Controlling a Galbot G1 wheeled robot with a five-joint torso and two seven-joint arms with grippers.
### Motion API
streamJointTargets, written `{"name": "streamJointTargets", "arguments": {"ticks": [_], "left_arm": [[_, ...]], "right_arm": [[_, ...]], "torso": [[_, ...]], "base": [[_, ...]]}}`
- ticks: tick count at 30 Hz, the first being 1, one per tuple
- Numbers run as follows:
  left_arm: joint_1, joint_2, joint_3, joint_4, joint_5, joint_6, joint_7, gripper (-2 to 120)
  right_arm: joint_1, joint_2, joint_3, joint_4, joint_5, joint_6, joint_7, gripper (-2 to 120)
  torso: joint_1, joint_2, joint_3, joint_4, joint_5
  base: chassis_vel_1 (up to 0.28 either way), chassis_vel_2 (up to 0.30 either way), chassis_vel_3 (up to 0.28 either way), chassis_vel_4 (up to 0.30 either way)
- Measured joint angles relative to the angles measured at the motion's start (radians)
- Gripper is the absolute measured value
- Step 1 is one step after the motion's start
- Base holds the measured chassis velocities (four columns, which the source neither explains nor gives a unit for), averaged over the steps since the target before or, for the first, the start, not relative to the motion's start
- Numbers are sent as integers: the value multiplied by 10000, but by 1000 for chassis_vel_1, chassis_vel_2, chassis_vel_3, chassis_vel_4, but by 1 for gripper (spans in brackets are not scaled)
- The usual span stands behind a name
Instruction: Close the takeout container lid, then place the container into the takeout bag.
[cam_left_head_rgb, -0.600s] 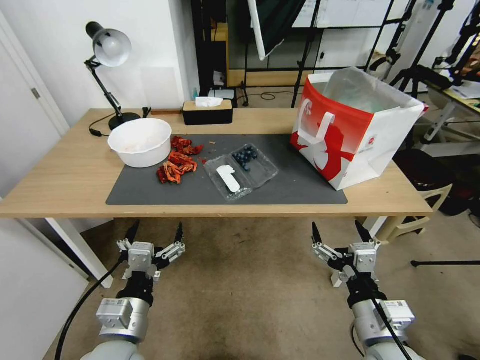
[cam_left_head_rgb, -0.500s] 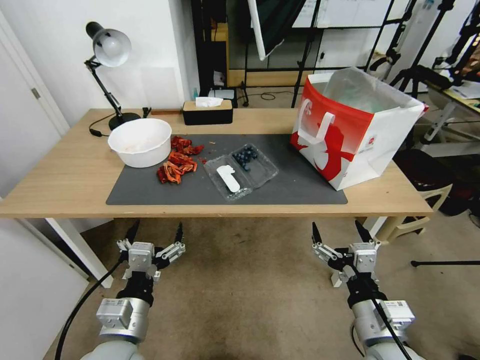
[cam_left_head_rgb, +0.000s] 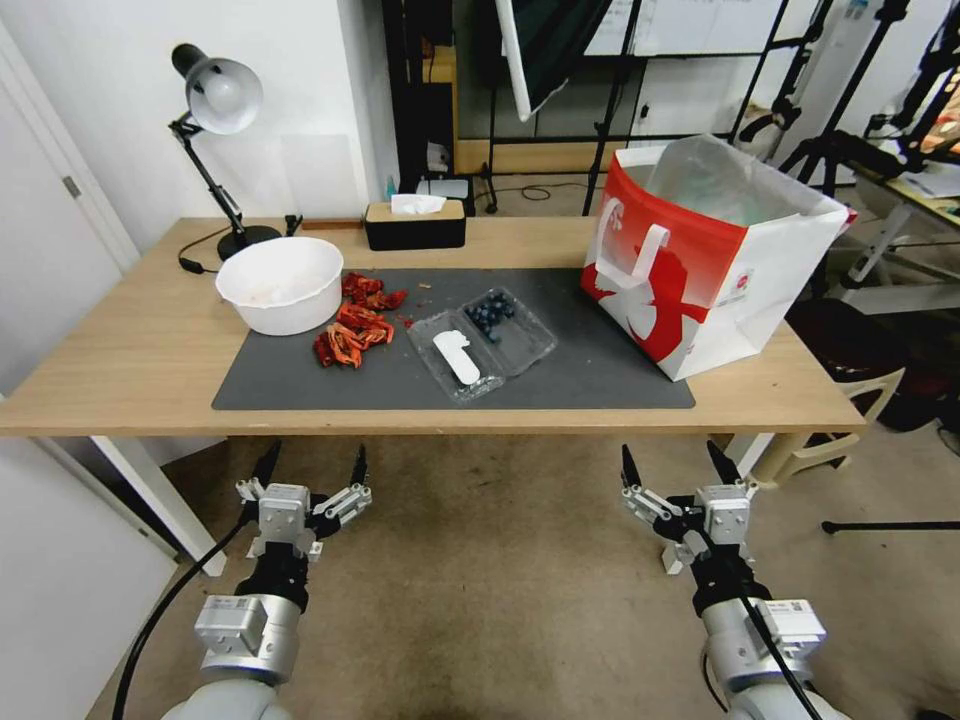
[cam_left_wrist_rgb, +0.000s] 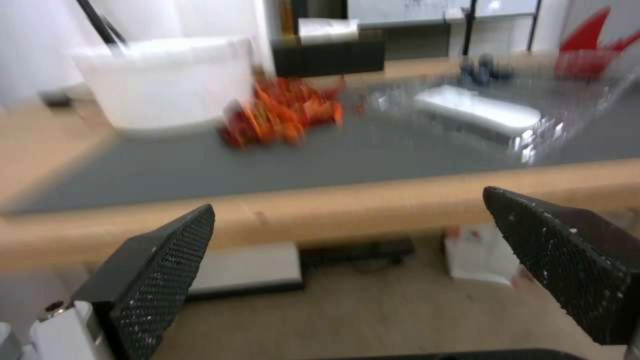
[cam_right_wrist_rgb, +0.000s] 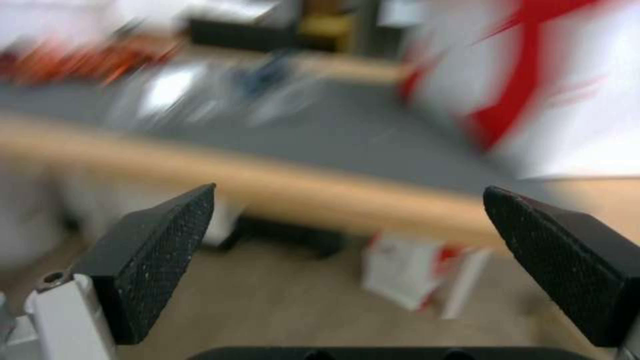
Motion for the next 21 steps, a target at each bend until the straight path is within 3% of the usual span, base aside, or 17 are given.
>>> {"name": "streamJointTargets", "arguments": {"ticks": [4, 21], "left_arm": [[-251, 235, 88, 227, -416, -118, -114, 100], [-273, 263, -49, 237, -546, -369, -51, 100]], "right_arm": [[878, -630, -685, -1163, -361, -324, -1106, 100], [1080, -773, -600, -1178, -289, -328, -1168, 100]], "torso": [[0, -2, 2, 15, 15], [0, -1, -2, 7, 8]], "base": [[0, 0, 0, 0], [0, 0, 0, 0]]}}
